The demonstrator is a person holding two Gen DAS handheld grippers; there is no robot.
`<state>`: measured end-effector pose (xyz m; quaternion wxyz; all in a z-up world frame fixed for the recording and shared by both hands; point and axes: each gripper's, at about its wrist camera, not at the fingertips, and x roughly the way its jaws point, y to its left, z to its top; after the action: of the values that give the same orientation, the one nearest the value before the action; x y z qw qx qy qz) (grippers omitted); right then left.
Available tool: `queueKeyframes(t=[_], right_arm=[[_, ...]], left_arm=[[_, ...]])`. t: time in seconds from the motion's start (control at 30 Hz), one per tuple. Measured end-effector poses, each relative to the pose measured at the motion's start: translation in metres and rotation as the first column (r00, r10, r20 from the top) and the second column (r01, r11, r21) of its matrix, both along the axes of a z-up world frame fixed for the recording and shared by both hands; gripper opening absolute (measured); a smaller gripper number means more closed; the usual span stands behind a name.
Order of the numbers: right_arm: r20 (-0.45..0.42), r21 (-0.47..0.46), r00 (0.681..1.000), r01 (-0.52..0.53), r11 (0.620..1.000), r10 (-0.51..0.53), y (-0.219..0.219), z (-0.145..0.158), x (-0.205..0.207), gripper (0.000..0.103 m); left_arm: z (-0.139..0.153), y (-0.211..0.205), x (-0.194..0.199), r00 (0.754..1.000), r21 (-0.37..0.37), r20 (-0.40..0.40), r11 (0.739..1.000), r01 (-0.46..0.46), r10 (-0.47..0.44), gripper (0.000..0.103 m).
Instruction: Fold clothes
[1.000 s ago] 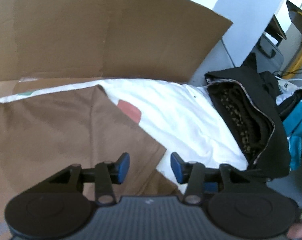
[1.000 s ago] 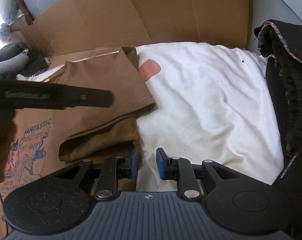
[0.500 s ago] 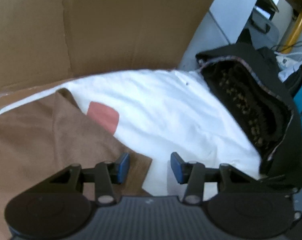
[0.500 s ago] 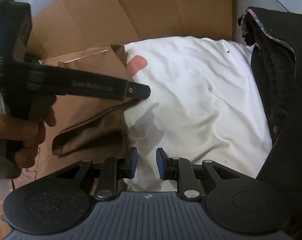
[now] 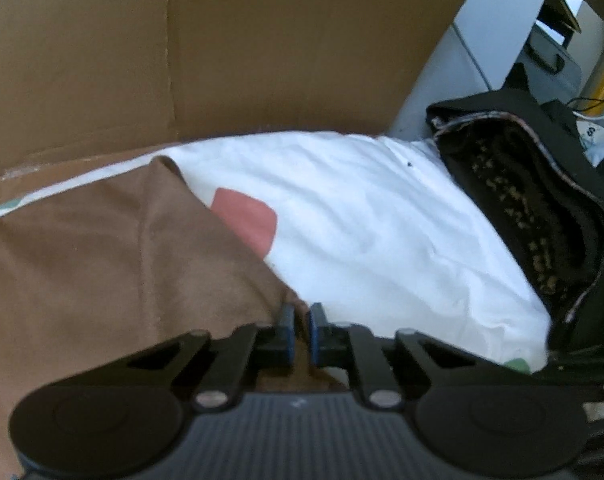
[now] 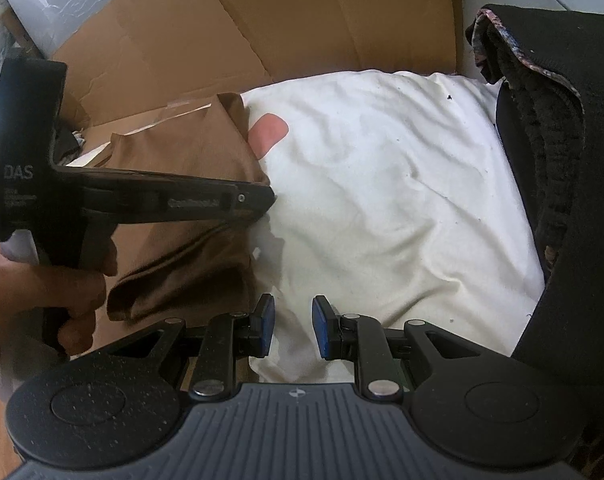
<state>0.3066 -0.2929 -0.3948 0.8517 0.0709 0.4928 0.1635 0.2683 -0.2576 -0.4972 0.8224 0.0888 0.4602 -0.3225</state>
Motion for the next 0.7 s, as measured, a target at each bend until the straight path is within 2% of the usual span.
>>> queueKeyframes(t=[0.1,0.3,0.7], right_arm=[[-0.014,0.033,1.000,0.027,0.999,-0.026,0.001,0.002,0.006,0.027],[0.031,0.066,0.999,0.028,0.997,-0.030,0.008,0.014,0.019,0.027],[0.089,0.062,0.996,-0.006,0.998,0.000,0.024,0.032,0.038,0.028]], left_arm=[[0.013,0.010,-0.002,1.000,-0.035,0.005,0.999,-0.013,0.014,0.004],[0.046,0.044,0.002,0.995,-0.093,0.024,0.991,-0.098,0.101,0.004],[0.090,0.109,0.007,0.963,-0.203,-0.004,0.943,-0.265,0.269,0.003]])
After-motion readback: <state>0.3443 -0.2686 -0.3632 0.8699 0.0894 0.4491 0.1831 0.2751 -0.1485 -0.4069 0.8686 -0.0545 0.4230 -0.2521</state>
